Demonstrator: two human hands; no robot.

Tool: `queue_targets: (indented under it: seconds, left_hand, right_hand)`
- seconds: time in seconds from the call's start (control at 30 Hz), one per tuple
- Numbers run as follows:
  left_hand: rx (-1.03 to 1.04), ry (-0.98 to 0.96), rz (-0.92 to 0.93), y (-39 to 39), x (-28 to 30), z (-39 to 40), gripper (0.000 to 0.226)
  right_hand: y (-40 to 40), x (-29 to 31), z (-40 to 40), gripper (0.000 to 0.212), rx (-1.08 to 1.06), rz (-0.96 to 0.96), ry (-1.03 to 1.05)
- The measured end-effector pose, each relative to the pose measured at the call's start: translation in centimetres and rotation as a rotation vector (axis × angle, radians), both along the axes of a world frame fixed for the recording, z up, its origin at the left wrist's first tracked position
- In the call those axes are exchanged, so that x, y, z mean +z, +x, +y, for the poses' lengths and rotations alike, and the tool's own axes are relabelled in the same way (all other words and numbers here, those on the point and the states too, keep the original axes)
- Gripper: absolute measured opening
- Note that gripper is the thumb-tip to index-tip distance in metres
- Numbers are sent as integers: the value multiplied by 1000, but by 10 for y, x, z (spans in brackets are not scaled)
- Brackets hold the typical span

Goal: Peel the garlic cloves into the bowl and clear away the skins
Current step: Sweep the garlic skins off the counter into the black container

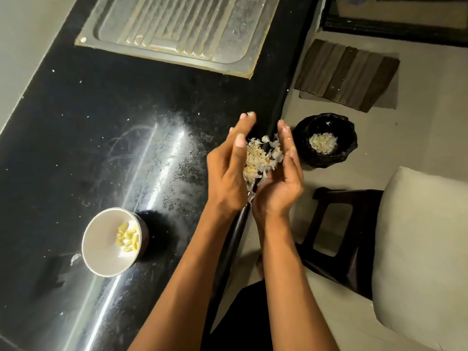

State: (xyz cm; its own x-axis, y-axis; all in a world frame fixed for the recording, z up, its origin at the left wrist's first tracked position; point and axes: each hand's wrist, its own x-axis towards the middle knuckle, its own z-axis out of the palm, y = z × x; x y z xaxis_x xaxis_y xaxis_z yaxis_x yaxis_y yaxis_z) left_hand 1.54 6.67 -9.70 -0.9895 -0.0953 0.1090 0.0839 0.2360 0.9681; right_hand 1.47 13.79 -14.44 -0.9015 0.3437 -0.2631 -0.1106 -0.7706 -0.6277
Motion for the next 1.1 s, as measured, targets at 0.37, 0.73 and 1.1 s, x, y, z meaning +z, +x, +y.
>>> queue_targets:
  seconds: [0.37,0.73,1.1]
  left_hand:
    - [233,-66,-43,24,-9,8,50]
    - [-50,90,-30,20,-3,13,47]
    - [-61,-317,-17,5,-9,12,44]
  right_hand:
    - [22,1,-3,52,-18,85,54]
    - [16,-8,-4,52,-36,-1,-167]
    - [15,-8,-2,57,-21,40,-232]
